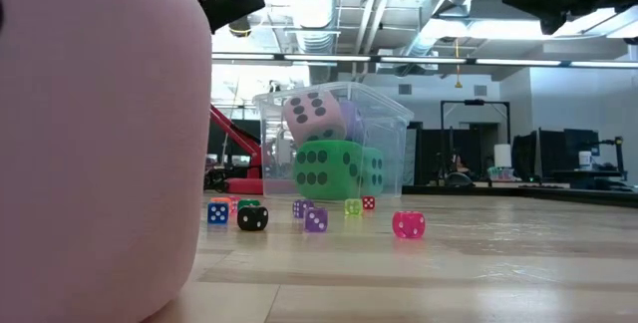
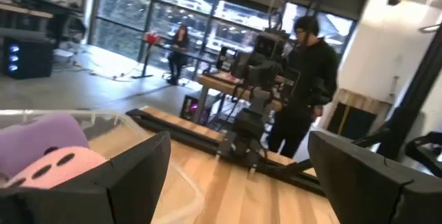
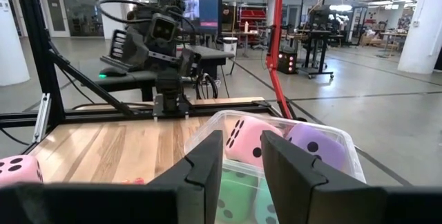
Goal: Pick & Place Dice
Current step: Put the pink dice into the transparent bin
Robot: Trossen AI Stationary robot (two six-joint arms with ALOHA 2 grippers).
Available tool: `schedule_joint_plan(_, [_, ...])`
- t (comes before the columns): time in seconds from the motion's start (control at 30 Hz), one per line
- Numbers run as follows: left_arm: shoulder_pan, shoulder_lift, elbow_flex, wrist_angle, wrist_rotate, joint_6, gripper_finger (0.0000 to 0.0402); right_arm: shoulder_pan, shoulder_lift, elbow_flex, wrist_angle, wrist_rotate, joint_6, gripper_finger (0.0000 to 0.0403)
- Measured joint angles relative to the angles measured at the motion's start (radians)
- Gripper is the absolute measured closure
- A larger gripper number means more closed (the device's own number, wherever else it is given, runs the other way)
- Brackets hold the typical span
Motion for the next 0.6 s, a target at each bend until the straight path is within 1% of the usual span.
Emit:
schedule_joint_plan(0.1, [-0.041,0.049,0.055,-0.010,-0.026,0.004,0.0069,0.000,0.000,0.000,-0.002,0.000,0.000,0.0305])
schedule_joint_plan(0.3, [-0.094,0.127,0.174,-0.091,-0.030,0.002,0.0069,0.000,0.000,0.000,-0.003,0.000,0.000,0.0305])
schedule_joint_plan(0.43, [-0.131,0.168,0.261,-0.218,-0.039,-0.044,0.0069,0.001,0.000,0.000,-0.003,0.000,0.000,0.0305])
schedule_joint_plan(0.6, [-0.188,0.238,0.372,-0.350,-0.088,-0.059,0.0069,0.001,0.000,0.000,-0.003,0.000,0.000,0.0305])
